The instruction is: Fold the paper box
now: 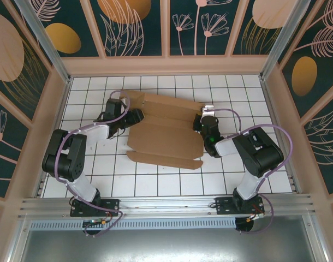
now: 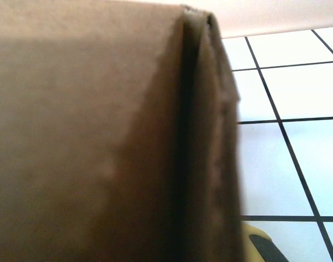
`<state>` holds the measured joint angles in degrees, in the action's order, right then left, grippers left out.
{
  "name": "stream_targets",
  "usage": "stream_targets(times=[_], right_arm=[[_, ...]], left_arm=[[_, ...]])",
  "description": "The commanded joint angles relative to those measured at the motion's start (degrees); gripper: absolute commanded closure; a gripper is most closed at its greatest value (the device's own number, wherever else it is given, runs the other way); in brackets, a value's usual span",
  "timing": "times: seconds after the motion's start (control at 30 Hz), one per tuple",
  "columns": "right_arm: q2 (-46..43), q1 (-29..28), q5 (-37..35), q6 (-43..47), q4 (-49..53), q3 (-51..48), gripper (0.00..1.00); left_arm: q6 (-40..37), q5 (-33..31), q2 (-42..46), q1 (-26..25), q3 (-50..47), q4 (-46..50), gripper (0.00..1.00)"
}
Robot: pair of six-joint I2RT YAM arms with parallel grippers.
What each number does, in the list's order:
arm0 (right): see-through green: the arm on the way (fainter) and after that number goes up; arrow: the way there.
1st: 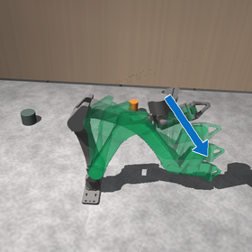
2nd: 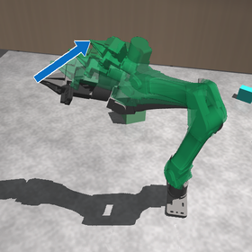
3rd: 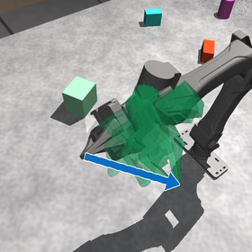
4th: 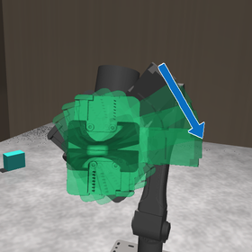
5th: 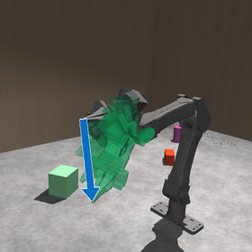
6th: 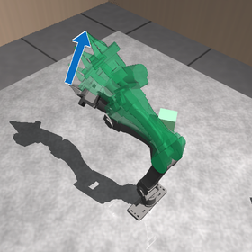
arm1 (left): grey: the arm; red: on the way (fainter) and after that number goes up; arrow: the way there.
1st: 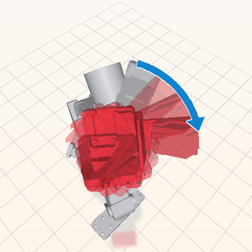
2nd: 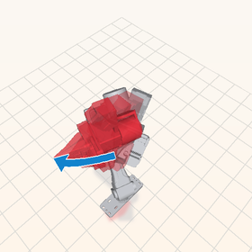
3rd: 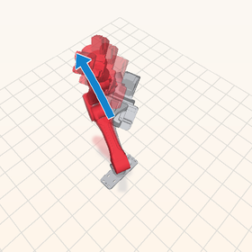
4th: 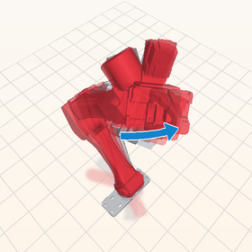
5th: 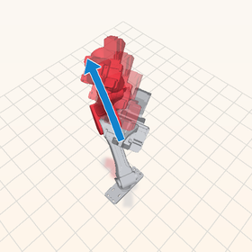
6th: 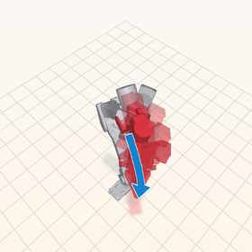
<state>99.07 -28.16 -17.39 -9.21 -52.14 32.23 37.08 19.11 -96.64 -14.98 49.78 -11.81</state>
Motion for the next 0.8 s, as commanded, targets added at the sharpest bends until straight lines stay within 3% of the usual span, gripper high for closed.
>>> stream_targets(times=[0.0,0.23,0.53,0.77], right_arm=[[0.9,-0.8,3.8,1.2,4.8,0.0,1.0],[1.5,-1.4,4.0,1.3,5.1,0.4,1.0],[1.7,-2.3,3.8,0.9,6.2,1.0,1.0],[1.0,-2.9,1.5,2.4,7.1,1.0,1.0]], left_arm=[[-0.2,1.9,2.9,0.4,-0.7,-5.0,0.41],[3.3,10.6,1.1,0.3,-2.7,-12.4,0.4],[7.0,15.4,-4.3,-0.6,-3.9,-16.5,0.4],[9.4,15.2,-9.6,-1.5,-3.8,-17.2,0.4]])
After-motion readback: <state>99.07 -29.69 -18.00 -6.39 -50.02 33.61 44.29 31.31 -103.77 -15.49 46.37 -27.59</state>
